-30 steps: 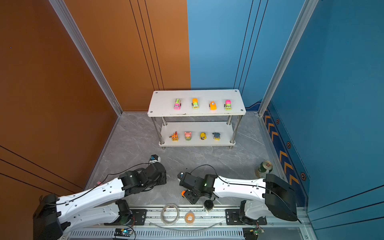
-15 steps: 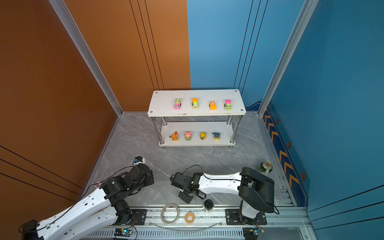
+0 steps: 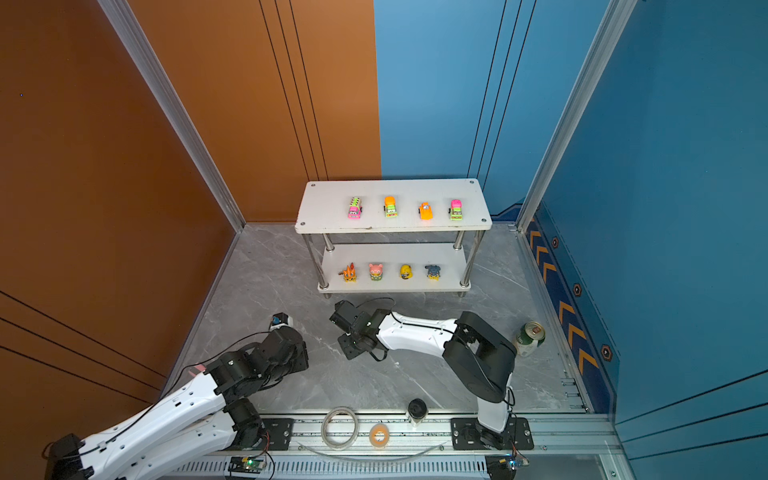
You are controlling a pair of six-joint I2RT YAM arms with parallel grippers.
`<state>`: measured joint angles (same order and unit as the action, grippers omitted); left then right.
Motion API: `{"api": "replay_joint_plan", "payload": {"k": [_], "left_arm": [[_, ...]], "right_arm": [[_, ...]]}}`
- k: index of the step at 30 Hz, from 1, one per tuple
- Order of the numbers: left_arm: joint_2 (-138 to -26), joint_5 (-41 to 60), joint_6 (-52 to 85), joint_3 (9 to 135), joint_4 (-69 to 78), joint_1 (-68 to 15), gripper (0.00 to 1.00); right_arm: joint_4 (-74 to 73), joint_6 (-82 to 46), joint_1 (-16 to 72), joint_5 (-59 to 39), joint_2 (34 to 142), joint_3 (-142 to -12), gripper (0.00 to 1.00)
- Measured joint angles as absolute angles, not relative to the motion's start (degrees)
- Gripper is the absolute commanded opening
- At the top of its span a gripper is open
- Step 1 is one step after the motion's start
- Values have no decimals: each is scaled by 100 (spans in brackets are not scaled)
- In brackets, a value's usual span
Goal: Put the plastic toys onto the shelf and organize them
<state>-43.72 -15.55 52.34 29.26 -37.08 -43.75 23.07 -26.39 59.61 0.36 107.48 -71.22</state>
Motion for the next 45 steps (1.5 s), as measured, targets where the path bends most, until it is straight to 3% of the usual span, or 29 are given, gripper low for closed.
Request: {"api": "replay_joint_plan", "payload": {"k": [3, 5, 7, 10, 13, 21, 25, 26, 27, 39, 41, 43, 45], "left_arm": [[-4372, -1549, 5186, 2926, -3706, -4375, 23], [-4381, -1527, 5142, 2926, -3695, -4359, 42], [-4438, -1500, 5131, 2926, -3667, -4348, 51], [-4685, -1439, 5072, 2928, -3568, -4351, 54], [-5052, -1409, 5030, 2998, -3452, -4410, 55], [-6484, -1459, 4783, 3992, -3050, -5015, 61], [-7338, -1529, 4689, 4556, -2849, -5356, 75], [-7494, -1546, 4683, 4635, -2816, -5419, 90], [-7653, -1562, 4698, 4705, -2783, -5481, 98], [-9148, -1957, 4895, 5378, -2803, -5701, 99], [-9214, -2049, 4993, 5398, -2808, -5739, 92], [-9251, -2119, 5116, 5404, -2829, -5763, 73], [-9295, -2178, 5282, 5406, -2832, -5778, 67]], "right_arm": [[2231, -2891, 5994, 185, 11056, -7220, 27], [2196, -3022, 6012, 268, 11072, -7273, 36], [2180, -3135, 6031, 331, 11072, -7271, 40], [2088, -3240, 6036, 388, 11043, -7205, 41], [1975, -3308, 6029, 480, 10733, -6921, 49], [1673, -3378, 5625, 744, 8748, -5889, 56], [1658, -3402, 5293, 941, 7872, -5280, 56], [1678, -3420, 5205, 976, 7703, -5144, 56], [1697, -3422, 5113, 1007, 7531, -4995, 57], [1804, -3450, 4477, 1033, 6486, -4117, 58], [1802, -3437, 4431, 993, 6431, -4056, 58], [1800, -3422, 4368, 923, 6379, -3986, 58], [1800, -3393, 4305, 895, 6316, -3911, 58]]}}
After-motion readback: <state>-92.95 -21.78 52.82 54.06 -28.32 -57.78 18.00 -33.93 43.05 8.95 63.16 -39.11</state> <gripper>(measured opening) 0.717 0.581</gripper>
